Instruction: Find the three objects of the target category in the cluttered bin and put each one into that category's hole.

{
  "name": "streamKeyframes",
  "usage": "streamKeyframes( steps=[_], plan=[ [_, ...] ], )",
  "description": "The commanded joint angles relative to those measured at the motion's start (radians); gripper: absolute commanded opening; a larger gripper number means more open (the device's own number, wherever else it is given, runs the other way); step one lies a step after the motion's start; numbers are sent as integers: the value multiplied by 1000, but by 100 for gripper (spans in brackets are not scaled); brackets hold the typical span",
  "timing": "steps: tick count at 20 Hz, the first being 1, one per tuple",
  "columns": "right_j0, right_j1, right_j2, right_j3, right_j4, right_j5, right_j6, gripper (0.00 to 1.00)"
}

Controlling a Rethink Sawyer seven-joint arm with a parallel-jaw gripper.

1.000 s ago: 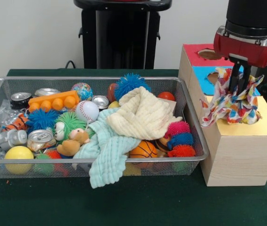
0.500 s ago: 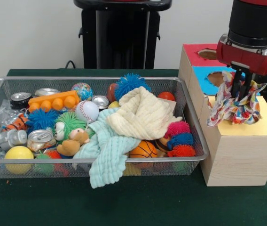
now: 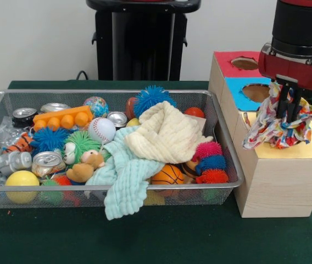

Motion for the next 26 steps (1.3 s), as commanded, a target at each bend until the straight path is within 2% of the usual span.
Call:
streamKeyframes(
  steps=[1,9,16,26],
  plan=[
    [-5,74,124,70,50,-49,245,0],
    [1,100,140,65,79,-91,252,0],
    [-9,131,177,83,98,-176,229,0],
    [-56,160,252,119,90,-275,168,0]
  ],
)
